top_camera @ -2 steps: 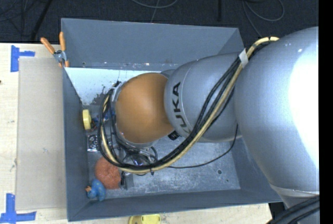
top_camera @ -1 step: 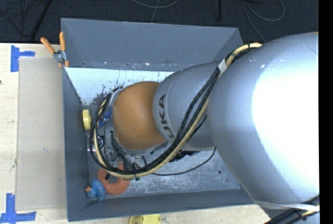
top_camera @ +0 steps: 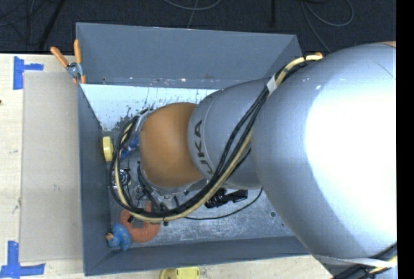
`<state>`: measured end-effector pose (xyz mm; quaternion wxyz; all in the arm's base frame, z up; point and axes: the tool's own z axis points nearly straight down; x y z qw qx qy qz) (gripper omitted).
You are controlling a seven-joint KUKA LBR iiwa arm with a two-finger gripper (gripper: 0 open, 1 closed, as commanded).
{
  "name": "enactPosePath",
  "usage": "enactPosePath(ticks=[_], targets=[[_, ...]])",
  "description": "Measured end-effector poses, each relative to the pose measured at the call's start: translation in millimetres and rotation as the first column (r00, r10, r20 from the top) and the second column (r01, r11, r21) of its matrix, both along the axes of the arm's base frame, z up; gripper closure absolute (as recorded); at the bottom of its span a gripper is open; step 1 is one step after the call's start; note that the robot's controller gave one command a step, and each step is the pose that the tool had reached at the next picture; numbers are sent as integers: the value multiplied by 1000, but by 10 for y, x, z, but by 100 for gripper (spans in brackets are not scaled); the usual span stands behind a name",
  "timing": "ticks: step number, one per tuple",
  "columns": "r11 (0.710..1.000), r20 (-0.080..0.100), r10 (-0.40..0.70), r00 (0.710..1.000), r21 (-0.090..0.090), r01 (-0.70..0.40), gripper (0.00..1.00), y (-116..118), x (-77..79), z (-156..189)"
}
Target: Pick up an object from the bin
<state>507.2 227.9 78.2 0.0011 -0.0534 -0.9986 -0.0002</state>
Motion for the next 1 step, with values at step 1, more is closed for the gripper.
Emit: enactPosePath(ticks=[1], targets=[[998,-2,-63,998,-1,63,100,3,-11,22]])
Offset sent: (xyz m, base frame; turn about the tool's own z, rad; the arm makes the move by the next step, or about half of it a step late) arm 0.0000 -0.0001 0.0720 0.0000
